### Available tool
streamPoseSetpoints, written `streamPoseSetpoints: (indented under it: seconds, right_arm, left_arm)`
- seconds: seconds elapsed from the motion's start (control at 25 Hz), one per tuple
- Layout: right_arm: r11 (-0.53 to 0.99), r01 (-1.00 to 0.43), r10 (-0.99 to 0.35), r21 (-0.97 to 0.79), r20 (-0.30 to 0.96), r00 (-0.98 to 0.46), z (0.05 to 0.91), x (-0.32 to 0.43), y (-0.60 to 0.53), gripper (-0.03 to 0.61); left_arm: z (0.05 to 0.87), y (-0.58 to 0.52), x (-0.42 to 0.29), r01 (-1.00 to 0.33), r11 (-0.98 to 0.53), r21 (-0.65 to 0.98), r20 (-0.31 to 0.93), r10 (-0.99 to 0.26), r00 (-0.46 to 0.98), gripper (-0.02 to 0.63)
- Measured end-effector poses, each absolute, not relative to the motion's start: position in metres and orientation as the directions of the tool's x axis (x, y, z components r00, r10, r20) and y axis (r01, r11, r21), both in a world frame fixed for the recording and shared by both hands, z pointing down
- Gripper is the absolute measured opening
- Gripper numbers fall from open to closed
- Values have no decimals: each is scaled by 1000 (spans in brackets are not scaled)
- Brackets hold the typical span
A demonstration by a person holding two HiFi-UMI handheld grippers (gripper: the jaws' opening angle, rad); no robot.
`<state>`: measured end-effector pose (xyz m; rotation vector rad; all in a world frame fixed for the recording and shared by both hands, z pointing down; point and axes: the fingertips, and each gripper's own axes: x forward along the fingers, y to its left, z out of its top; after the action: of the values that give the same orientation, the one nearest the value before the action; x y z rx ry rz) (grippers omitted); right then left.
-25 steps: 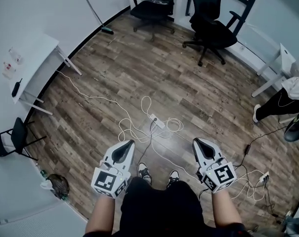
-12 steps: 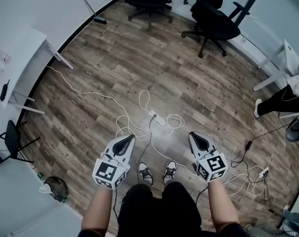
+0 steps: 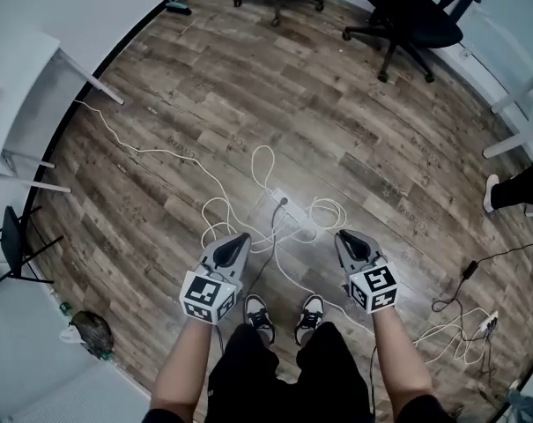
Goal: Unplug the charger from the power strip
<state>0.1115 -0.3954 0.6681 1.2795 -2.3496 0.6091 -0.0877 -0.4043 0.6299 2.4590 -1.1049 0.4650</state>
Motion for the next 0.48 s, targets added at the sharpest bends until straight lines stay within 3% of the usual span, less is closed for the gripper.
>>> streamPoseSetpoints:
  seconds: [0.24,0.36,0.48]
  right_arm:
    - [486,-846,-641,-219,569,-515,802,106,-413,26]
    - [515,-825,-615,-232,571,-544,864,99,-421,100]
    - [539,-813,-605,-219,571,-555,928,94,-434,104]
  left_arm:
    - [765,-422,-83,-765,-599,236,515,-591,621,23]
    - [825,-436,-75,-761,-601,245,511,-586,628,23]
    - [886,-454,-62,-737,-636,226,512,-566,646,23]
